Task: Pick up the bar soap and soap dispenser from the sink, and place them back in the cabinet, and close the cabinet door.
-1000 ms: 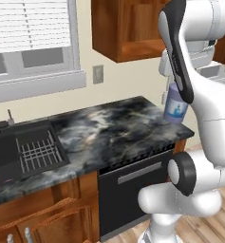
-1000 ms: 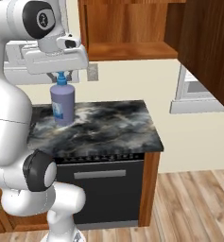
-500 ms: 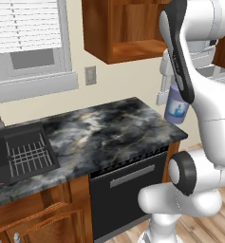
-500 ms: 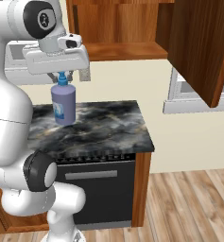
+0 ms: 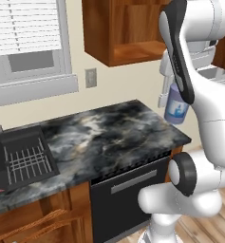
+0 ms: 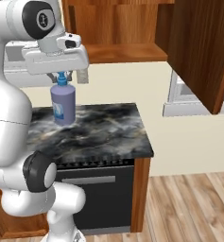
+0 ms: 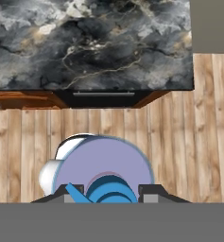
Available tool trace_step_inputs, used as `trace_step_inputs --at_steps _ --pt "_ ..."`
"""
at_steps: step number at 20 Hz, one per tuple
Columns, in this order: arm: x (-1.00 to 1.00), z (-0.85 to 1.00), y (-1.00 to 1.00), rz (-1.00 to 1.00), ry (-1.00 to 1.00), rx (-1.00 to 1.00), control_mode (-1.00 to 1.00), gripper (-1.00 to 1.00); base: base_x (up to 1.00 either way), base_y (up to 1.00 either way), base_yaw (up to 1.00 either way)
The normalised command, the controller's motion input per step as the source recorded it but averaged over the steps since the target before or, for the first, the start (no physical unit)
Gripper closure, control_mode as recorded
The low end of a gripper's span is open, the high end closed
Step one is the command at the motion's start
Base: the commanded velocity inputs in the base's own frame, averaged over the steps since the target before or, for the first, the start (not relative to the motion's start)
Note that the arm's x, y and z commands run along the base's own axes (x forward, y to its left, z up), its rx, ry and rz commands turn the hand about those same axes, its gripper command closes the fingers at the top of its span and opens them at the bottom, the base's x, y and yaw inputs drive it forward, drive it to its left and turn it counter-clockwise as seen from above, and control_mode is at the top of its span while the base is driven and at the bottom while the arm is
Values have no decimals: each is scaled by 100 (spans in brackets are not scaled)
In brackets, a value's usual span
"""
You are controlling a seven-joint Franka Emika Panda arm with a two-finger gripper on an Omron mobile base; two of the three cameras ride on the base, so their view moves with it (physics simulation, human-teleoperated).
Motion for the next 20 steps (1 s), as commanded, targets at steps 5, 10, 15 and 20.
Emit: trace_step_inputs --at_steps 5,10,15,20 --pt "0 0 0 0 0 0 100 100 49 -32 0" --pt "0 0 0 0 0 0 100 100 46 -31 0" --pt "0 0 0 0 0 0 100 100 43 -14 0" --pt "0 0 0 0 0 0 100 100 46 -7 0"
